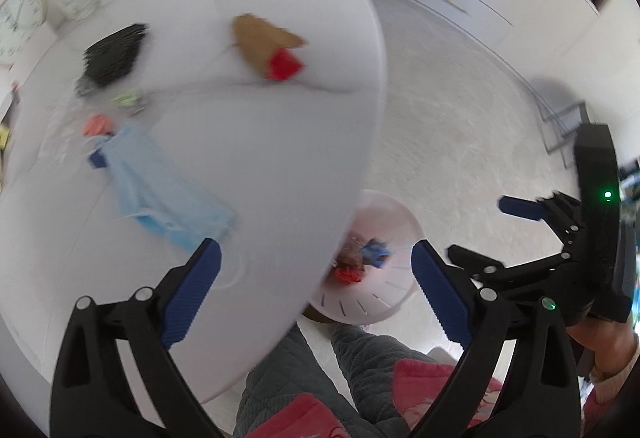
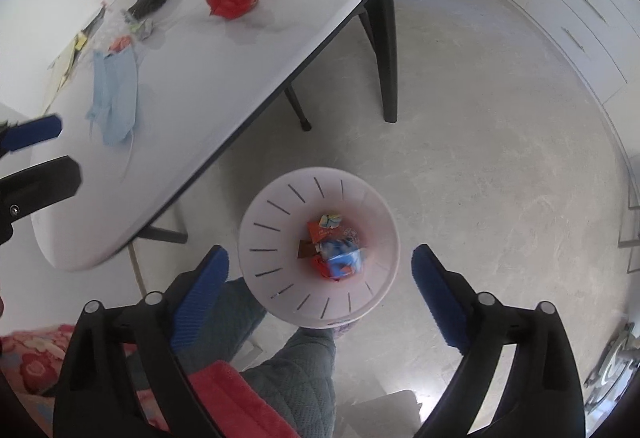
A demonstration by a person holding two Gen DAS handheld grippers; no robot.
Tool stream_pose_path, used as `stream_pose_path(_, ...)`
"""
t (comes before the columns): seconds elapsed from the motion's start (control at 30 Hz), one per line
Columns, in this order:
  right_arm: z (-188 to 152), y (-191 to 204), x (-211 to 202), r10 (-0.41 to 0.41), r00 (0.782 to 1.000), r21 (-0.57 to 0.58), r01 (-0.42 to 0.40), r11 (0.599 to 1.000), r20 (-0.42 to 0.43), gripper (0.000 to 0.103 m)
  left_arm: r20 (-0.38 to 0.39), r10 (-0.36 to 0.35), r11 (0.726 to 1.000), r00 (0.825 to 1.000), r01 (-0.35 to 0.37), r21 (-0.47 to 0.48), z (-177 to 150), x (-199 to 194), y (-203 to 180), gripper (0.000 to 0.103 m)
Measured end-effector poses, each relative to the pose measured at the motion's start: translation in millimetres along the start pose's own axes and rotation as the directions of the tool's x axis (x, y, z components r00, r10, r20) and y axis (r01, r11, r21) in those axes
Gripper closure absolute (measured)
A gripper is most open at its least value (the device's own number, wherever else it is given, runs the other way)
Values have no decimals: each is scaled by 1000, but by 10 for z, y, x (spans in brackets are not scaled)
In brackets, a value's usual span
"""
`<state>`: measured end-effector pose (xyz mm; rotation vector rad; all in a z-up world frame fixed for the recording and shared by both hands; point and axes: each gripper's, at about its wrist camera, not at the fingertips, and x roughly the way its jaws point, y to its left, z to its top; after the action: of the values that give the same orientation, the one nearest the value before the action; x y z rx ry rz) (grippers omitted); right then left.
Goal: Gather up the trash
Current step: 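Grasp the blue face mask by its edge with the left gripper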
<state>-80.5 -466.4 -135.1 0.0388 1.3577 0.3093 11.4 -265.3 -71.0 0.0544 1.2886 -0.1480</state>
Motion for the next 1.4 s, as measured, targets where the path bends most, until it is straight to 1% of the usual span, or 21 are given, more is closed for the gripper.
stream_pose_path(0.2, 299, 93, -73, -2, 999, 6, 1, 1000, 39, 7, 5, 54, 991, 999, -53, -126, 21, -12, 510, 11)
stream_pose_path(0.37, 659, 320, -117, 2, 996, -27, 0, 1000, 86, 6, -3, 97, 964, 995, -95, -247, 24, 58, 975, 11)
stream_pose_path(0.57, 1161, 675, -67, 7, 992, -78, 3, 997, 127, 3, -19, 130, 933, 991, -129, -335, 102, 279, 1417, 11)
stream_pose_path(0.67, 1417, 835, 19, 3, 991, -101, 11, 995, 137, 3, -25, 140, 923, 990, -139, -358, 178, 400, 1541, 11)
stream_pose_path(0.77, 1660, 966, 159, -15, 991, -123, 32, 992, 135, 3, -35, 132, 919, 991, -135, -372, 228, 542, 1608, 11)
stream_pose_path(0.83, 1828, 1022, 284, -15, 992, -124, 31, 992, 122, 3, -44, 121, 916, 992, -129, -380, 271, 626, 1643, 11)
stream_pose_path(0.97, 2041, 1102, 498, -22, 995, -123, 34, 992, 96, 3, -54, 106, 911, 993, -119, -396, 281, 746, 1686, 11)
stream_pose_path(1.03, 2112, 1128, 569, -25, 996, -125, 36, 992, 90, 3, -59, 100, 909, 993, -115, -400, 279, 779, 1692, 13)
stream_pose_path(1.13, 2221, 1166, 671, -33, 996, -134, 44, 990, 83, 3, -70, 81, 908, 994, -103, -407, 284, 829, 1689, 23)
stream_pose_path(1.2, 2265, 1191, 701, -35, 996, -142, 47, 989, 83, 3, -70, 78, 907, 994, -100, -408, 285, 842, 1670, 31)
stream_pose_path(1.27, 2294, 1216, 723, -43, 995, -154, 56, 987, 85, 3, -72, 75, 910, 995, -98, -404, 283, 867, 1641, 36)
stream_pose_path(1.37, 2319, 1236, 745, -49, 995, -161, 62, 985, 84, 3, -85, 72, 912, 994, -100, -399, 279, 920, 1627, 57)
stream_pose_path(1.4, 2321, 1236, 752, -54, 995, -163, 67, 984, 84, 3, -77, 83, 913, 994, -107, -394, 278, 915, 1616, 63)
